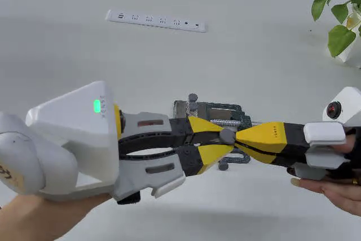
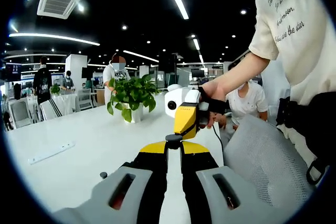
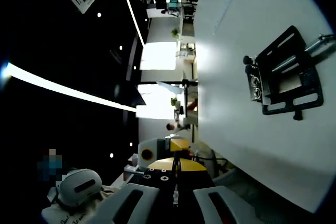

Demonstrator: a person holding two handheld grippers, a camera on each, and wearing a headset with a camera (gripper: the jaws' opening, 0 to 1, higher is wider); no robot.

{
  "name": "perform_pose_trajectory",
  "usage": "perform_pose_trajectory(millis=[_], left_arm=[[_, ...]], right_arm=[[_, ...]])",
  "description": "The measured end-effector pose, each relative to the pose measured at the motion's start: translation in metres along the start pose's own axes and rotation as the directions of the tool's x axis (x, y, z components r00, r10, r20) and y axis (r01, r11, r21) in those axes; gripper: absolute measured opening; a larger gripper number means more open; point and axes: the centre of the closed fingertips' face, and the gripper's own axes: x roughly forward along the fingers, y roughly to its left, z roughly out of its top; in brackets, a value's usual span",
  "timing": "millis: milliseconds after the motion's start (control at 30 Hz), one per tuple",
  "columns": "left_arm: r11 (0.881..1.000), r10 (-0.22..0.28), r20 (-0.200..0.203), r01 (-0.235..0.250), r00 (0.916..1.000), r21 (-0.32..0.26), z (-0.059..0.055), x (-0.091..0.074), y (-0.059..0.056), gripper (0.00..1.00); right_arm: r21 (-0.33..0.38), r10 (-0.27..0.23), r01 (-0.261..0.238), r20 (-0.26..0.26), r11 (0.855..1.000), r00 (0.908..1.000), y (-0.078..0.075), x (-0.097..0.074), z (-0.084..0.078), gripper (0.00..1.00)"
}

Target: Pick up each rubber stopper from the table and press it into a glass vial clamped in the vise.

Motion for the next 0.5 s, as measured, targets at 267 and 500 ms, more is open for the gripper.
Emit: perform_pose_trajectory(millis=[267,500], left_arm=[[0.999,-0.035,-0.007,0.036,0.9993,0.029,0.0024,-0.0021,-0.0026,0.05],[0.997,-0.056,-0.026,0.057,0.9981,0.046,0.0003,-0.0032,-0.0051,0.04]], right_arm=[[-0.004,0.02,-0.02,-0.005,1.0,0.9998,0.0043,-0.0035,-0.0013,0.0],[-0.011,0.016,-0.016,-0.014,1.0,0.9998,0.0036,-0.0045,-0.0033,0.0]])
